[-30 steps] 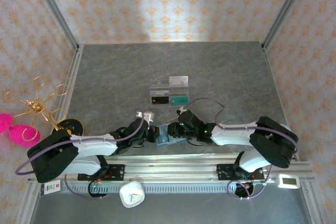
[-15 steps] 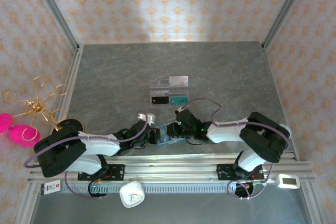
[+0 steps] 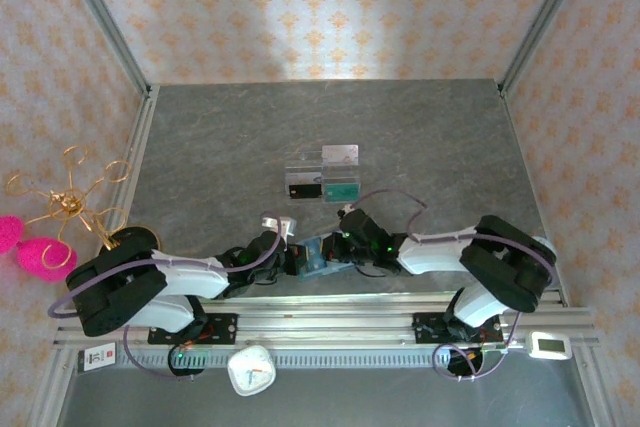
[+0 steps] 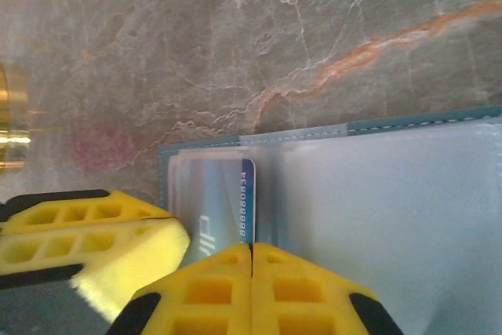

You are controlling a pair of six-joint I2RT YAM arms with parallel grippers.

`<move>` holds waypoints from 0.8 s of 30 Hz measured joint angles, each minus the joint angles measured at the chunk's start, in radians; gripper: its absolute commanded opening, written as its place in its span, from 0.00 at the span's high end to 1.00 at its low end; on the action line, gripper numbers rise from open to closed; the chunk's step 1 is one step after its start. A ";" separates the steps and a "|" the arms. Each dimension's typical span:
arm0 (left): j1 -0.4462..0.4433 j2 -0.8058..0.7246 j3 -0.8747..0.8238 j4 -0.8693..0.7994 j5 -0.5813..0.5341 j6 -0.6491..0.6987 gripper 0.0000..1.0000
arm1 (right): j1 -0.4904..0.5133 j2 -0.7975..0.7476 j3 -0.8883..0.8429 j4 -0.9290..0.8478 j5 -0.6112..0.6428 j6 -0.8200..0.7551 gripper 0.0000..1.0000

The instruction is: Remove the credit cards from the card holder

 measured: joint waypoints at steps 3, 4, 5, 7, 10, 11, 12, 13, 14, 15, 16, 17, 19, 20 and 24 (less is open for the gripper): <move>0.001 -0.024 -0.014 -0.017 0.000 0.003 1.00 | -0.014 -0.048 -0.032 -0.001 0.014 0.008 1.00; 0.002 -0.032 -0.017 -0.022 0.000 0.003 1.00 | -0.016 -0.055 -0.040 -0.001 0.017 0.010 1.00; 0.003 -0.041 -0.018 -0.032 0.000 0.004 1.00 | -0.018 -0.061 -0.049 0.000 0.021 0.013 1.00; 0.008 -0.055 -0.018 -0.047 0.002 0.013 1.00 | -0.018 -0.063 -0.063 0.000 0.026 0.019 1.00; 0.007 -0.090 -0.013 -0.079 0.003 0.023 1.00 | -0.018 -0.061 -0.077 0.002 0.028 0.020 1.00; 0.003 -0.106 -0.005 -0.092 0.002 0.027 1.00 | -0.018 -0.060 -0.078 0.004 0.028 0.020 1.00; -0.003 -0.119 0.008 -0.098 0.002 0.030 1.00 | -0.018 -0.058 -0.078 0.008 0.028 0.019 1.00; -0.010 -0.124 0.019 -0.099 0.002 0.031 1.00 | -0.018 -0.057 -0.078 0.011 0.028 0.019 1.00; -0.022 -0.124 0.039 -0.097 0.003 0.038 1.00 | -0.018 -0.057 -0.078 0.014 0.028 0.019 1.00; -0.031 -0.115 0.057 -0.092 0.003 0.042 1.00 | -0.018 -0.057 -0.078 0.018 0.027 0.019 1.00; -0.038 -0.102 0.072 -0.085 0.005 0.045 1.00 | -0.018 -0.057 -0.079 0.022 0.027 0.019 1.00; -0.043 -0.077 0.089 -0.076 0.007 0.048 1.00 | -0.018 -0.057 -0.079 0.023 0.027 0.019 1.00; -0.047 -0.028 0.103 -0.063 0.007 0.048 1.00 | -0.018 -0.057 -0.079 0.026 0.027 0.019 1.00; -0.047 -0.002 0.103 -0.060 0.006 0.048 1.00 | -0.018 -0.057 -0.079 0.026 0.027 0.019 1.00; -0.047 0.071 0.103 -0.083 -0.006 0.048 1.00 | -0.018 -0.057 -0.081 0.029 0.024 0.019 0.97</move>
